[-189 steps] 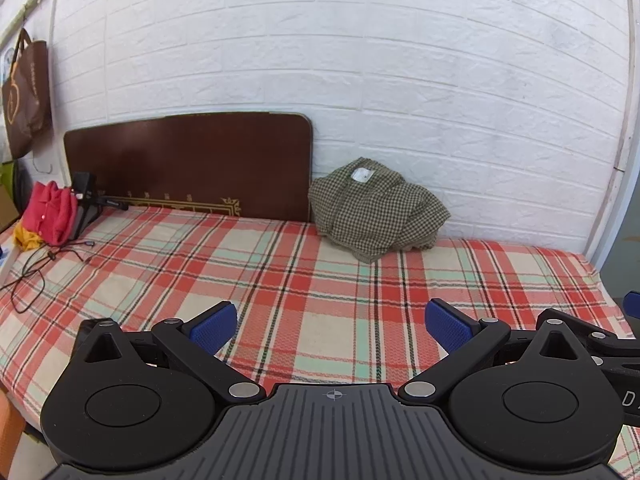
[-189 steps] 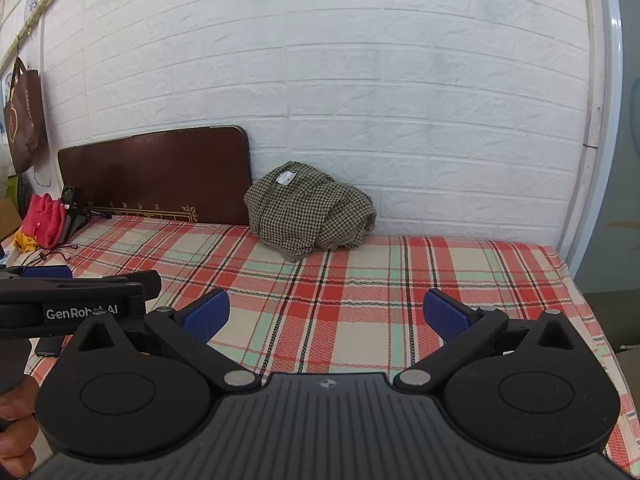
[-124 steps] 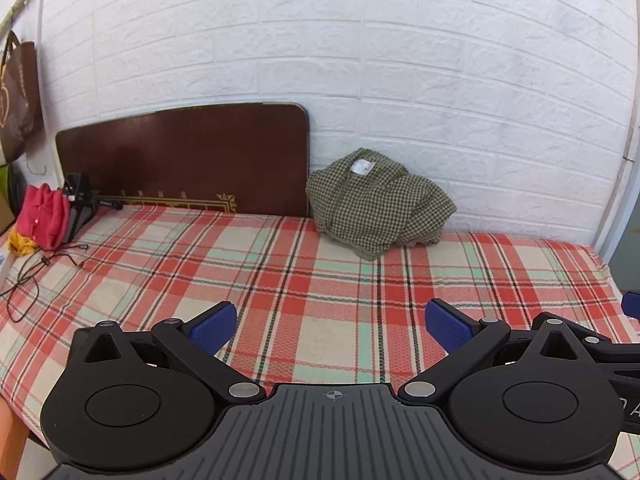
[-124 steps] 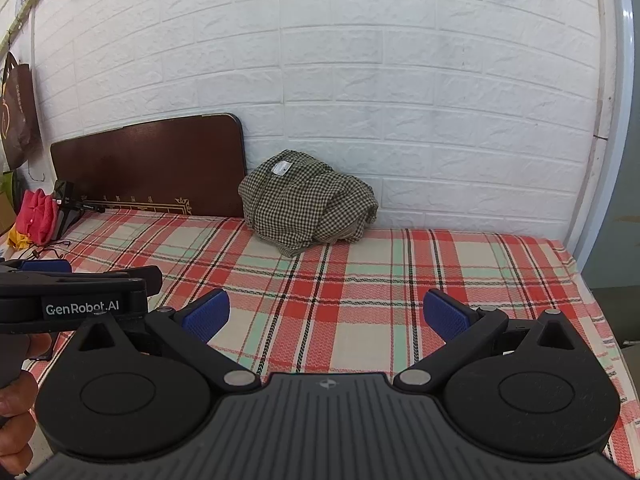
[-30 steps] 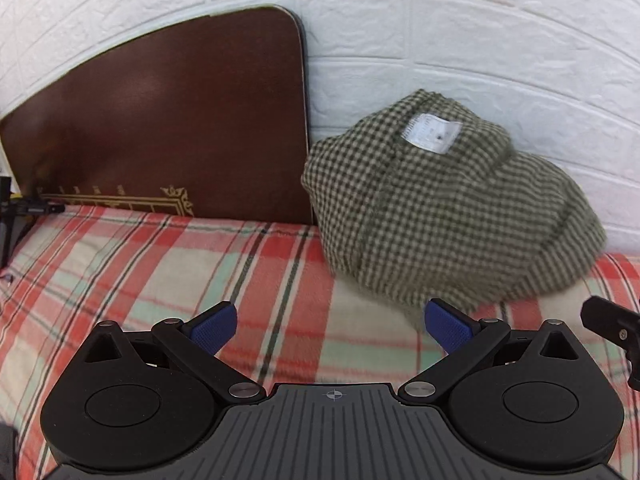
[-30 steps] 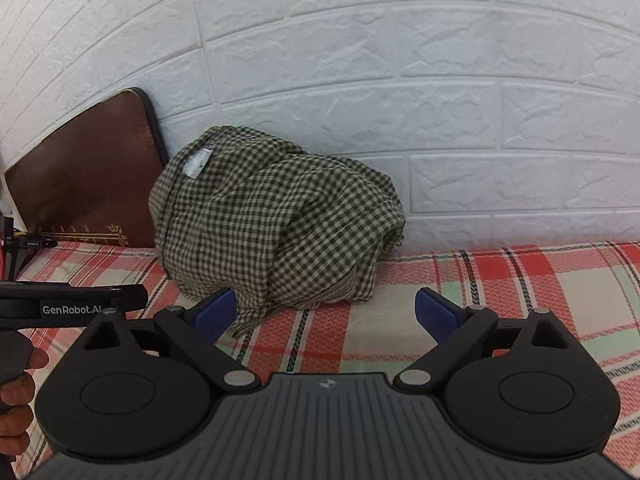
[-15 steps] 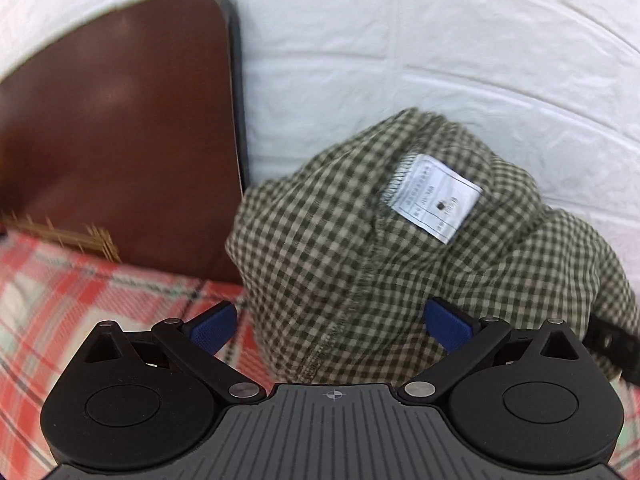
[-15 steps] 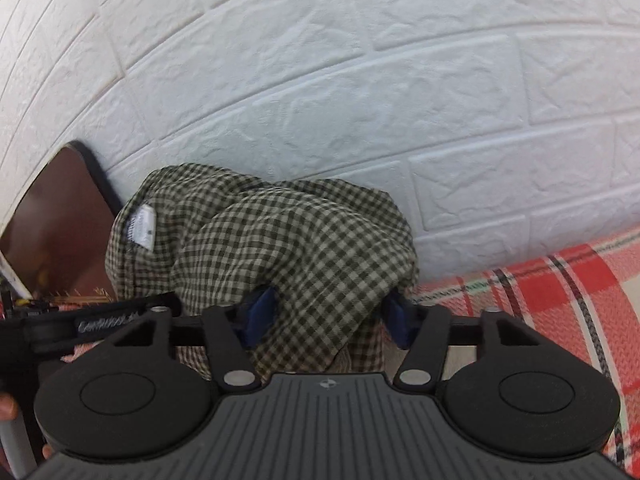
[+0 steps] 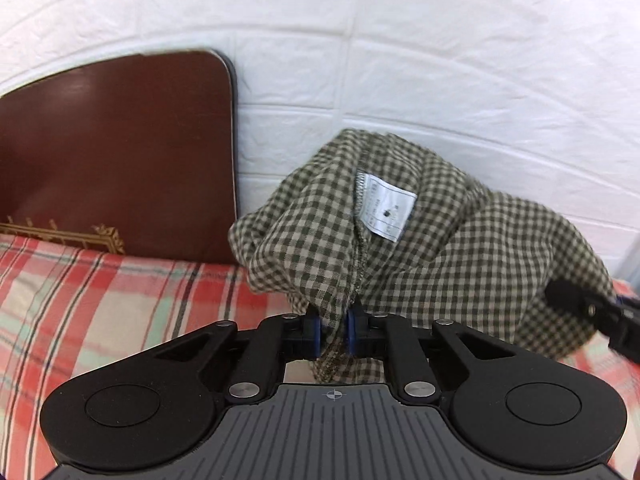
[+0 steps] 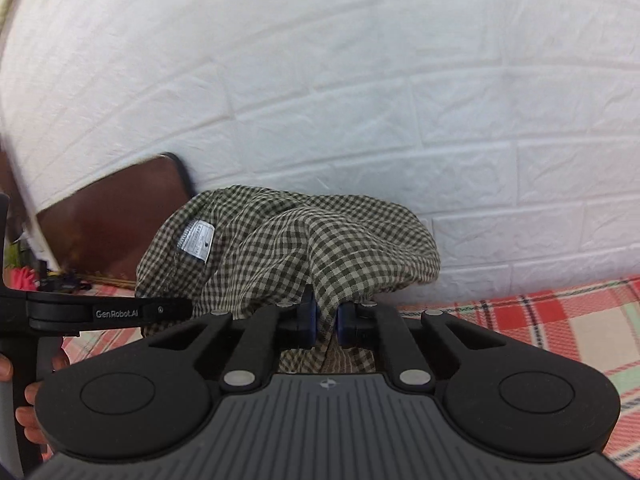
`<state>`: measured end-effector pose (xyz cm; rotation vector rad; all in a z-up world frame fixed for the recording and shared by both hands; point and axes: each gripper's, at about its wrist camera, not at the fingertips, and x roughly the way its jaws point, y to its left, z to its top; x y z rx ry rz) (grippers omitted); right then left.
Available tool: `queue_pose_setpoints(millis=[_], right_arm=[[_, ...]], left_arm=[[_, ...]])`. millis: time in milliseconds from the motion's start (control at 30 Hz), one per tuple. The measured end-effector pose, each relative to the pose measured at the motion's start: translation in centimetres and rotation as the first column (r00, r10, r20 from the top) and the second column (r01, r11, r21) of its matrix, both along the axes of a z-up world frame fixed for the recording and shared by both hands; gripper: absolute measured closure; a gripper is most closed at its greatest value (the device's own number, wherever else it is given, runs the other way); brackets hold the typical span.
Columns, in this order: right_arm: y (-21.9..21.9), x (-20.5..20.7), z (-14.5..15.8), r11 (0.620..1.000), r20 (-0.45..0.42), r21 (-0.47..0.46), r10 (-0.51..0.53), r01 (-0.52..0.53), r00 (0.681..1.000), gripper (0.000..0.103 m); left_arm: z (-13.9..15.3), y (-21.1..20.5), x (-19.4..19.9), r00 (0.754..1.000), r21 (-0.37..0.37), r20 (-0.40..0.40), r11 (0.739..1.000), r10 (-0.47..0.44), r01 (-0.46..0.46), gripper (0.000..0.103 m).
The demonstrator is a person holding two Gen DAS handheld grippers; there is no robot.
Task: Fold clothes
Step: 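Grasp the gingham shirt with the left gripper while the right gripper grasps it too, then pull the shirt away from the headboard and release it with both grippers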
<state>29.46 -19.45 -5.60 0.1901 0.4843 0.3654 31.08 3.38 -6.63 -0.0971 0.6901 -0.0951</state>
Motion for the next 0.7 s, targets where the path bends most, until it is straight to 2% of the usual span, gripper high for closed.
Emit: queue_pose_setpoints(millis=[67,200,300,433,467,500,533,600,700], right_arm=[[-1.2,-3.7,0.5,0.999,0.011,-0.006,0.04,-0.04,0.999,0.093],[-2.5,-11.7,-1.0,0.989,-0.065,-0.063,0.128,-0.132,0.99,0.093],[-3.1,-16.1,-4.1,0.982,-0.182,-0.092,0.149,-0.168,0.972,0.093],[-3.4,-19.7,-8.5,0.985,-0.33,-0.073,0.126,-0.159,0.936,0.091],[-3.5,-19.9,-8.0,0.985,-0.315,-0.076,0.121,-0.152,0.941,0.091],[-3.6,-20.0,-7.4,0.986,-0.3,-0.08,0.115,-0.145,0.947,0.089],[-3.7,-20.2,-6.8,0.987,-0.285,-0.083,0.11,-0.138,0.952,0.087],[-3.9,-20.5,-5.7,0.988,-0.255,-0.09,0.098,-0.125,0.962,0.082],[-4.2,-20.9,-4.0,0.99,-0.209,-0.099,0.081,-0.104,0.975,0.058]], left_arm=[[0.5,0.1,-3.9,0.999,-0.012,0.008,0.999,-0.039,0.039,0.095],[-0.5,0.0,-13.1,0.991,-0.012,-0.017,0.992,-0.129,0.129,0.094],[-3.0,-1.0,-19.4,0.978,0.024,-0.091,0.981,-0.188,0.191,0.093],[-7.3,-1.8,-23.4,0.955,0.056,-0.216,0.974,-0.203,0.22,0.084],[-7.8,-1.9,-23.8,0.953,0.065,-0.23,0.974,-0.198,0.218,0.078],[-8.3,-2.0,-24.2,0.95,0.072,-0.244,0.974,-0.193,0.216,0.062],[-8.5,-1.9,-24.5,0.95,0.075,-0.252,0.975,-0.183,0.208,0.057],[-8.2,-1.6,-25.1,0.952,0.076,-0.25,0.977,-0.177,0.202,0.056],[-7.3,-0.6,-26.1,0.956,0.071,-0.242,0.98,-0.165,0.187,0.055]])
